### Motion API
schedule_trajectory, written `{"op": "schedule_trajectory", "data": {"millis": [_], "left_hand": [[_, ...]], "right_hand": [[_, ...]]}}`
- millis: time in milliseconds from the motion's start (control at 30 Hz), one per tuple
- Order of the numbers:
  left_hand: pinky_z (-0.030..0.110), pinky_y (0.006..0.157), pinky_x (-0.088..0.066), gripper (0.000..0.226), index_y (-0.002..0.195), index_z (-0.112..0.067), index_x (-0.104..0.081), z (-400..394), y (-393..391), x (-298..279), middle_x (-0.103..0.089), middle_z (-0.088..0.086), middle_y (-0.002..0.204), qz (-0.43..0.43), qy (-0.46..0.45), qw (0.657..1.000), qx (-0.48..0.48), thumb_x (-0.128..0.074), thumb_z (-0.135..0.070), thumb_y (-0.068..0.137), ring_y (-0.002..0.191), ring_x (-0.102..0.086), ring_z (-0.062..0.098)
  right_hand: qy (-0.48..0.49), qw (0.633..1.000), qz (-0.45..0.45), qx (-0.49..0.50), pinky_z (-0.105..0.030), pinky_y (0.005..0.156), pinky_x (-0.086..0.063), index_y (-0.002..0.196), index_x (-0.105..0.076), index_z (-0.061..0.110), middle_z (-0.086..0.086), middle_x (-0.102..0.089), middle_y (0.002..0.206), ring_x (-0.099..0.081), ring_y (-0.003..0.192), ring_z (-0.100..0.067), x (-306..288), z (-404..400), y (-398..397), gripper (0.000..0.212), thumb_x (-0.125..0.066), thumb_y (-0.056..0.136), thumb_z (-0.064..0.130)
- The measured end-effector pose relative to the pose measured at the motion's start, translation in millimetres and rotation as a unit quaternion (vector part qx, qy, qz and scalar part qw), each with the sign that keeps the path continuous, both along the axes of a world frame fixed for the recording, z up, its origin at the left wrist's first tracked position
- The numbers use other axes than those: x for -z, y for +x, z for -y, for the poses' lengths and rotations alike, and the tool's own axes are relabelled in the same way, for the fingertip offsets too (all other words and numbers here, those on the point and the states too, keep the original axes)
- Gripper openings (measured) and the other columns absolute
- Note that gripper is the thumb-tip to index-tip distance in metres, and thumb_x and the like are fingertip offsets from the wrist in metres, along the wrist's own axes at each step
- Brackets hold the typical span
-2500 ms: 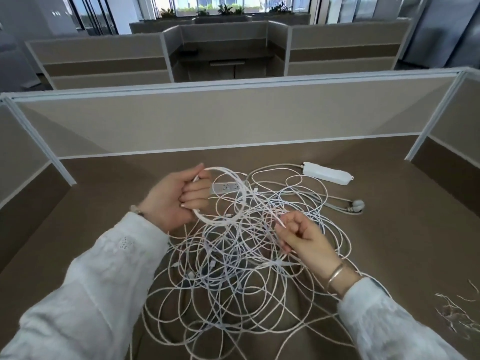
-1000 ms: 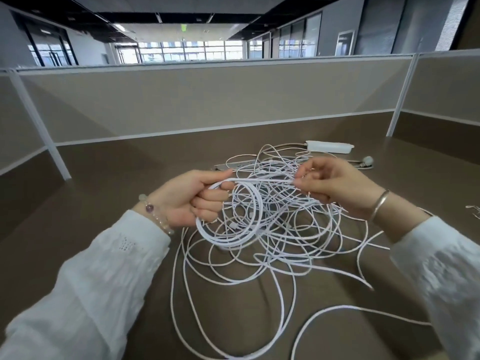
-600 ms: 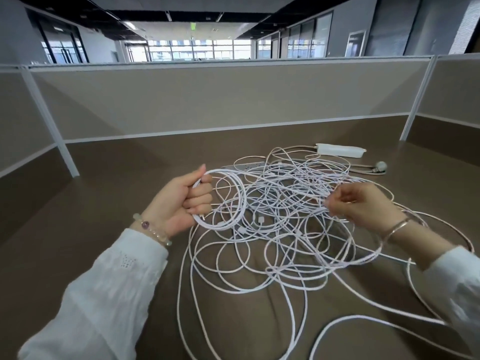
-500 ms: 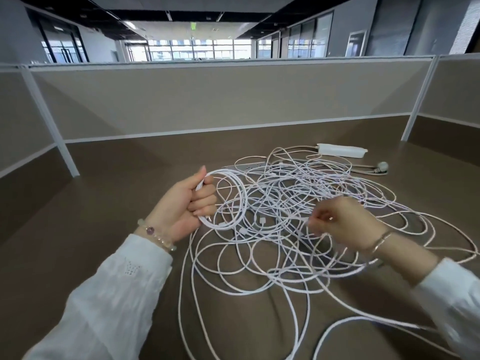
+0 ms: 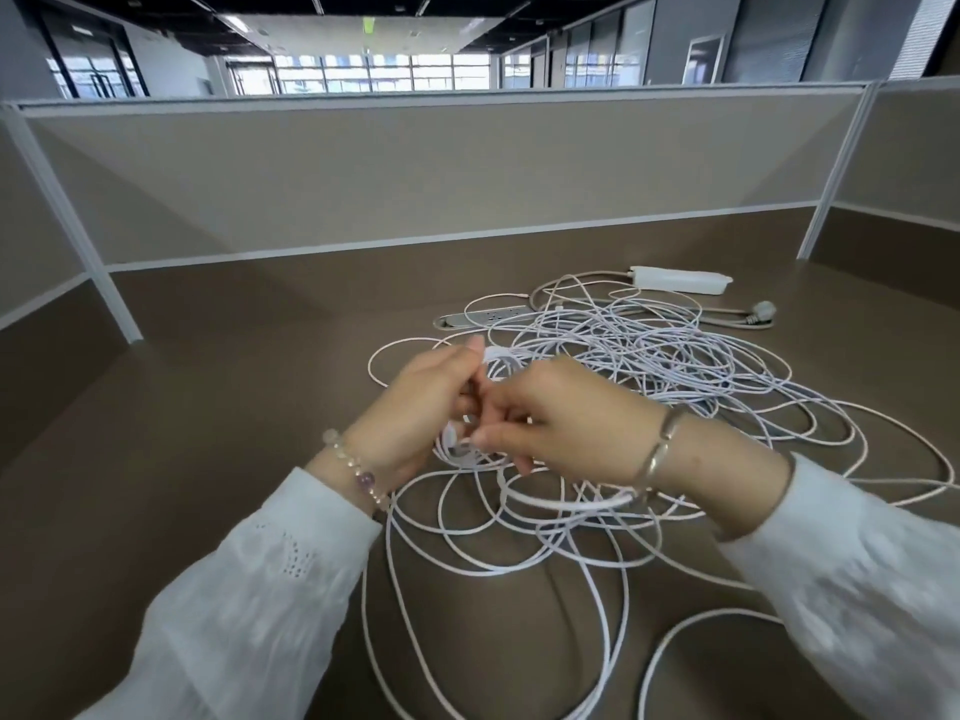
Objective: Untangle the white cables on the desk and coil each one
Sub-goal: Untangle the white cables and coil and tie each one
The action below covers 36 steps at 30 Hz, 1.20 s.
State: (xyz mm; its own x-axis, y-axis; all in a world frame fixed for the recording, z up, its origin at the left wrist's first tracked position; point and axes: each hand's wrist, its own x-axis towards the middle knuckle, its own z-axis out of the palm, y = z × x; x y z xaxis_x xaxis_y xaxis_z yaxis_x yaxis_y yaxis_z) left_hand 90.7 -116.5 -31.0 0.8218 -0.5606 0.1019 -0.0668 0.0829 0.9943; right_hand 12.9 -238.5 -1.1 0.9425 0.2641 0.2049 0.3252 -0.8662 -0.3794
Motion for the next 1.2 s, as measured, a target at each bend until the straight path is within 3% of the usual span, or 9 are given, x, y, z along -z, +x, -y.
{"op": "schedule_trajectory", "data": {"millis": [133, 333, 433, 567, 767, 933, 1067, 1133, 1200], "left_hand": [[0.017, 0.033, -0.03, 0.037, 0.07, -0.005, -0.05, 4, -14, -7, -0.052, 0.01, 0.043, 0.062, 0.072, 0.995, 0.023, -0.033, -0.012, 0.102, 0.031, -0.039, 0.019], [0.007, 0.039, -0.01, 0.036, 0.069, -0.016, -0.042, -6, -9, -14, -0.022, -0.002, 0.042, -0.033, 0.126, 0.987, 0.093, -0.039, -0.025, 0.103, 0.029, -0.013, 0.005], [0.006, 0.034, -0.01, 0.036, 0.07, -0.015, -0.037, -17, 1, -16, -0.019, -0.005, 0.043, -0.092, 0.093, 0.986, 0.102, -0.038, -0.029, 0.103, 0.029, -0.013, 0.003], [0.009, 0.027, -0.01, 0.034, 0.069, -0.016, -0.038, -22, 10, -17, -0.02, -0.007, 0.04, -0.191, 0.018, 0.975, 0.111, -0.036, -0.027, 0.101, 0.025, -0.016, 0.001], [0.013, 0.027, -0.008, 0.029, 0.068, -0.016, -0.039, -13, 7, -17, -0.021, -0.008, 0.043, -0.221, -0.038, 0.97, 0.088, -0.035, -0.016, 0.097, 0.027, -0.016, 0.002], [0.012, 0.027, -0.011, 0.028, 0.069, -0.015, -0.04, -17, 8, -19, -0.02, -0.007, 0.045, -0.206, -0.029, 0.973, 0.096, -0.036, -0.015, 0.097, 0.028, -0.016, 0.002], [0.01, 0.028, -0.012, 0.028, 0.07, -0.015, -0.042, -23, 14, -20, -0.021, -0.007, 0.046, -0.202, -0.027, 0.974, 0.102, -0.039, -0.021, 0.098, 0.029, -0.017, 0.001], [0.011, 0.027, -0.013, 0.029, 0.072, -0.015, -0.043, -26, 19, -20, -0.022, -0.007, 0.046, -0.203, -0.036, 0.974, 0.09, -0.039, -0.023, 0.099, 0.029, -0.017, 0.001], [0.011, 0.028, -0.012, 0.031, 0.073, -0.014, -0.044, -28, 22, -20, -0.024, -0.007, 0.045, -0.186, -0.032, 0.98, 0.069, -0.04, -0.026, 0.101, 0.03, -0.017, 0.002]], "right_hand": [[0.057, 0.998, -0.04, 0.009, -0.008, 0.042, -0.035, 0.074, -0.067, 0.006, 0.002, -0.067, 0.058, -0.051, 0.036, -0.003, -19, -2, 1, 0.021, -0.066, 0.087, 0.022], [0.184, 0.954, -0.232, 0.053, -0.017, 0.036, -0.036, 0.095, -0.053, 0.011, -0.009, -0.058, 0.065, -0.046, 0.039, -0.008, -41, 27, -5, 0.035, -0.079, 0.072, 0.006], [0.283, 0.917, -0.268, 0.085, -0.023, 0.049, -0.052, 0.099, -0.058, 0.008, -0.009, -0.062, 0.072, -0.057, 0.055, -0.015, -51, 56, -15, 0.028, -0.073, 0.075, 0.011], [0.498, 0.853, -0.131, 0.081, -0.04, 0.086, -0.056, 0.113, -0.057, -0.002, -0.017, -0.069, 0.093, -0.067, 0.088, -0.028, -50, 73, -28, 0.051, -0.066, 0.071, 0.026], [0.337, 0.937, -0.077, 0.046, -0.028, 0.099, -0.047, 0.123, -0.056, 0.019, 0.005, -0.064, 0.12, -0.06, 0.11, -0.007, -8, 38, -40, 0.058, -0.07, 0.071, 0.038], [0.1, 0.981, 0.116, 0.117, -0.019, 0.096, -0.039, 0.125, -0.052, 0.026, 0.015, -0.056, 0.119, -0.05, 0.109, 0.0, 19, 29, -12, 0.046, -0.067, 0.083, 0.04], [0.15, 0.976, 0.139, 0.069, -0.022, 0.073, -0.05, 0.093, -0.066, 0.022, 0.011, -0.068, 0.087, -0.062, 0.08, -0.004, 14, 32, 4, 0.008, -0.065, 0.088, 0.029], [0.202, 0.966, 0.148, 0.058, -0.038, 0.071, -0.052, 0.089, -0.066, 0.024, 0.005, -0.067, 0.08, -0.063, 0.074, -0.014, 12, 36, 8, 0.003, -0.066, 0.087, 0.027], [0.22, 0.96, 0.165, 0.043, -0.039, 0.066, -0.05, 0.094, -0.066, 0.028, 0.002, -0.063, 0.075, -0.058, 0.068, -0.018, 11, 37, 7, 0.01, -0.067, 0.085, 0.031]]}}
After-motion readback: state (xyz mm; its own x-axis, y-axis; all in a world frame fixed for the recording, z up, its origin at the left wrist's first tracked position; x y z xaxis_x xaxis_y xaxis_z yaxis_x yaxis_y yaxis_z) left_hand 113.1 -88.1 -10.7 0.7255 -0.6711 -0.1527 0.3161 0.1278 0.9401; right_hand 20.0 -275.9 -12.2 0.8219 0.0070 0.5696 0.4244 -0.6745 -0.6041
